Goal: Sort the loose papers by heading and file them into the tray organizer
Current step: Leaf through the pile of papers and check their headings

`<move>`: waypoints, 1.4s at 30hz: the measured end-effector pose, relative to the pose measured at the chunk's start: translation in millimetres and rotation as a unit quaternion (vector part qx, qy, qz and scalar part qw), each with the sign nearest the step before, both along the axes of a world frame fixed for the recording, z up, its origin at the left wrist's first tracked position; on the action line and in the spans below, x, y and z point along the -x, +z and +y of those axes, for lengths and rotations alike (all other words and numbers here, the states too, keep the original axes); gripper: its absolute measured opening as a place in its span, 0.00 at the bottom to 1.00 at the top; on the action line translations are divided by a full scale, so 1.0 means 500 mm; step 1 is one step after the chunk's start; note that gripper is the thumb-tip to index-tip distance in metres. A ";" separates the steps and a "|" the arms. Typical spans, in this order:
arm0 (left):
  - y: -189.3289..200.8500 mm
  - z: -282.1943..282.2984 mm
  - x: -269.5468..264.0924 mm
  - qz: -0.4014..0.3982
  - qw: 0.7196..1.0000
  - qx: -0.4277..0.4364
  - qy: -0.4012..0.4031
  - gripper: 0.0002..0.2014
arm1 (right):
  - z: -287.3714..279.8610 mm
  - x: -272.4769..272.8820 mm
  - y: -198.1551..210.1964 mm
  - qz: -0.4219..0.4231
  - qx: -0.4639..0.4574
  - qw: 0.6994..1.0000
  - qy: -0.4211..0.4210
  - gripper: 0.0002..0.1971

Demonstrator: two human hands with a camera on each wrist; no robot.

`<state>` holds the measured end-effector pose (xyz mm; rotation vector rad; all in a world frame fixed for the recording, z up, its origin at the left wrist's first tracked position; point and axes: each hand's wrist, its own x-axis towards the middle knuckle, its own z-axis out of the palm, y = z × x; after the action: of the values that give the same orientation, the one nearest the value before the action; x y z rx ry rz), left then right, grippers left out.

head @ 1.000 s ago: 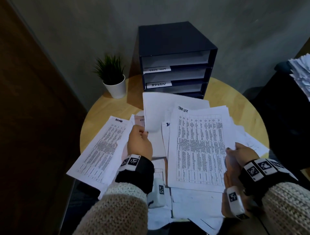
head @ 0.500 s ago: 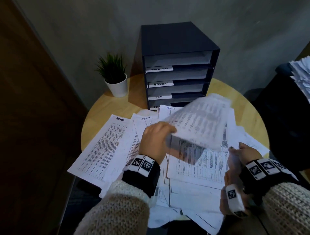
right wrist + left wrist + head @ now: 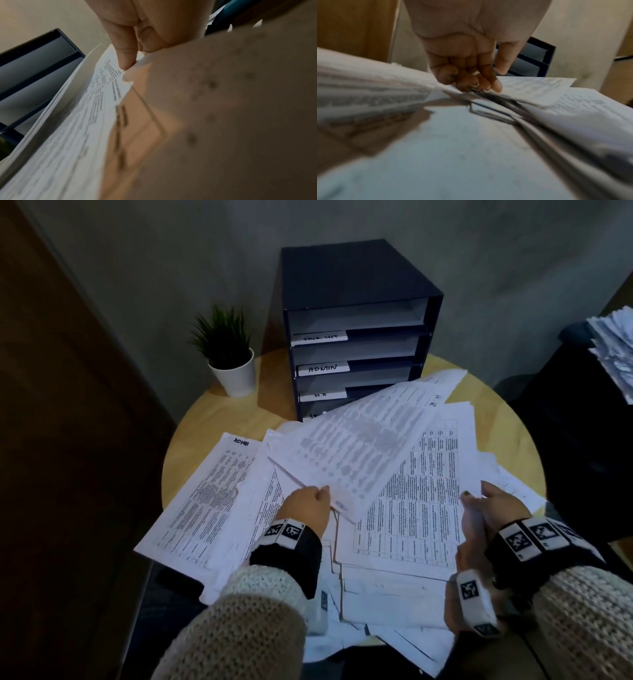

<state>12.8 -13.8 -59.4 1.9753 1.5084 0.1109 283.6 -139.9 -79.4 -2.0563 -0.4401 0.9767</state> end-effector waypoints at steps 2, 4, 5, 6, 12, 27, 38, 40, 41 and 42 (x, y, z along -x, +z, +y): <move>-0.008 0.006 -0.002 -0.005 0.997 0.065 0.037 0.28 | 0.002 -0.005 -0.007 0.018 -0.011 1.000 -0.010 0.09; -0.015 0.012 -0.002 -0.020 0.993 0.084 0.085 0.29 | 0.006 -0.006 -0.014 -0.012 0.012 1.000 0.002 0.14; -0.018 0.015 -0.001 -0.022 0.990 0.089 0.108 0.27 | 0.009 -0.010 -0.021 -0.025 0.016 0.999 0.011 0.19; -0.019 0.018 0.003 -0.028 0.986 0.094 0.133 0.26 | 0.010 -0.014 -0.027 -0.032 0.027 0.999 0.019 0.23; -0.043 0.043 0.032 -0.015 0.971 0.090 0.223 0.52 | 0.010 -0.001 -0.003 -0.044 0.048 0.998 0.009 0.27; -0.028 0.029 0.058 -0.139 0.939 0.174 0.261 0.40 | 0.018 0.013 -0.023 0.076 -0.074 0.994 -0.030 0.18; 0.094 0.035 0.059 -0.377 0.875 -0.125 0.276 0.10 | 0.011 0.013 -0.008 0.040 -0.067 0.997 -0.019 0.17; 0.119 0.033 0.067 -0.402 0.864 -0.159 0.259 0.11 | 0.011 0.010 -0.010 0.047 -0.060 0.997 -0.026 0.21; 0.130 0.031 0.069 -0.407 0.863 -0.177 0.242 0.10 | 0.013 0.005 -0.015 0.050 -0.057 0.997 -0.031 0.22; 0.143 0.030 0.071 -0.415 0.862 -0.191 0.222 0.10 | 0.015 0.001 -0.019 0.059 -0.054 0.996 -0.036 0.22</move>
<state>-22.7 1.0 12.0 1.4531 1.3407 1.3625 283.3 -132.6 -89.0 -1.8945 -0.3467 1.0039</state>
